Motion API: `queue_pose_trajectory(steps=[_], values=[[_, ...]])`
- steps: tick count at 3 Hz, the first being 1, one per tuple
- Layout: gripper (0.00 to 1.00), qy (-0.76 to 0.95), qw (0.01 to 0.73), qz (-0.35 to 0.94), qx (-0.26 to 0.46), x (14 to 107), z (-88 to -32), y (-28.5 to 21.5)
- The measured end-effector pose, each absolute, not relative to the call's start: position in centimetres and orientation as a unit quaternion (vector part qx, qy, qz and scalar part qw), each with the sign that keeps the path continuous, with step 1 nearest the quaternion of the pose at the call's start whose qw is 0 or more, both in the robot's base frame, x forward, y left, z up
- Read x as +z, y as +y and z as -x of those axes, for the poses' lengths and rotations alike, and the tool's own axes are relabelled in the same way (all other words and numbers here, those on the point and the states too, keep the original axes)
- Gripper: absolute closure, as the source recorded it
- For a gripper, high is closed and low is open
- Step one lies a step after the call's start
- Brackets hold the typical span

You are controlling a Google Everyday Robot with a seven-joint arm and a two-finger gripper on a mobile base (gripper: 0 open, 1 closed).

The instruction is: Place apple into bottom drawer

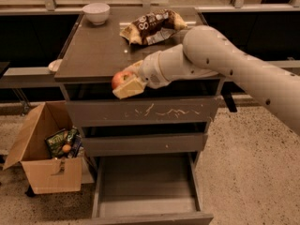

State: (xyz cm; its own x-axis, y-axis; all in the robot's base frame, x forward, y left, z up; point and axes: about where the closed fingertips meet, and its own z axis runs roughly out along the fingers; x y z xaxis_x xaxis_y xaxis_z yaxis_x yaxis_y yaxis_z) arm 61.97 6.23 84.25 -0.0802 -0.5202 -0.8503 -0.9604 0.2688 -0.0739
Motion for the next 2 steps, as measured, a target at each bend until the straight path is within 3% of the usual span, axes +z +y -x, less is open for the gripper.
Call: queue_pose_trajectory(steps=[2], values=[[1.00, 0.729, 0.352, 0.517, 0.278, 70.9, -55.8, 3.9]])
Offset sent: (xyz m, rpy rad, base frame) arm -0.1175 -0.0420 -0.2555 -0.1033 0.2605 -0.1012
